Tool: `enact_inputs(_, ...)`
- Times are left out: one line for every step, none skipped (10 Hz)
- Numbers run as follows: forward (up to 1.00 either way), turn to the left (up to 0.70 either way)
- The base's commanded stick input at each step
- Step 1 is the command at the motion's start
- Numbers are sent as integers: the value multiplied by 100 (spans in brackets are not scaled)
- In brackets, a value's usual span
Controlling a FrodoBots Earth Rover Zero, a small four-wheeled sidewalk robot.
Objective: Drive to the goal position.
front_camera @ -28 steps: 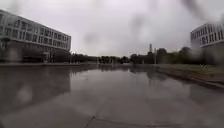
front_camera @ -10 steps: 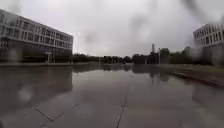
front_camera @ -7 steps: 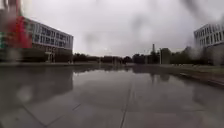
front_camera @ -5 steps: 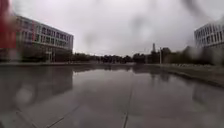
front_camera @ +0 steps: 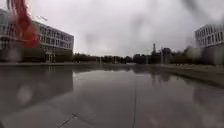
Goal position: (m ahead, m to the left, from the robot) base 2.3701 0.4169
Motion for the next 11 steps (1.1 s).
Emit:
enact_inputs(55,0)
enact_inputs(55,0)
enact_inputs(55,0)
enact_inputs(55,0)
enact_inputs(55,0)
enact_inputs(55,0)
enact_inputs(55,0)
enact_inputs(55,0)
enact_inputs(55,0)
enact_inputs(55,0)
enact_inputs(55,0)
